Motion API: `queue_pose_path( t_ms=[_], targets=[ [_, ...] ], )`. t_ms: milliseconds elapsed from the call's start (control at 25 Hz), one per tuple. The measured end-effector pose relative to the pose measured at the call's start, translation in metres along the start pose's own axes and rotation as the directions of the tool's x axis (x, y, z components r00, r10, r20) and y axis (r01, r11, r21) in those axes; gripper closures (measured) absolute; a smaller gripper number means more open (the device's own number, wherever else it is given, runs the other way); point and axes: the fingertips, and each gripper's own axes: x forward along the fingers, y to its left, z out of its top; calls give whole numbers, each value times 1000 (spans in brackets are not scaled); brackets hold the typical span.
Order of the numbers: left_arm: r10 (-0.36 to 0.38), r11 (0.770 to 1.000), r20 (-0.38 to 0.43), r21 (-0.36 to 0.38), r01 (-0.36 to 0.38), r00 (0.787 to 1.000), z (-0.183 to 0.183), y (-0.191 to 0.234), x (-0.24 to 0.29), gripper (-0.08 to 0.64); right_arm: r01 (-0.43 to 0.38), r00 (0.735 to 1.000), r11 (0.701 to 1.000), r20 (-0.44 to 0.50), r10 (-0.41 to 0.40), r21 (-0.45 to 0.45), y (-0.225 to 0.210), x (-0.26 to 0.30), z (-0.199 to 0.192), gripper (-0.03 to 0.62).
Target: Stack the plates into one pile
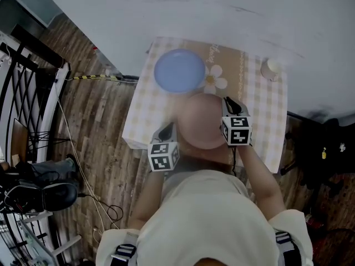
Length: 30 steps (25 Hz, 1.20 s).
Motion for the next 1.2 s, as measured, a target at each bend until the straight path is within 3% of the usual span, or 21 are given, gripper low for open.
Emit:
queue_pose_path(
  t_ms=[640,840,1200],
  targets=[
    [27,997,-71,-71,-32,997,-38,-16,4,555,21,991,999,-132,-17,29,-19,-39,-79,560],
    [31,990,-84,-137,-42,996,-51,-17,5,555,8,987,999,-162,0,46,-22,-46,-97,534],
    [41,986,-82,-159,-53,996,-60,-25,10,532,-30,973,994,-226,54,106,-22,-43,-128,489]
  ],
)
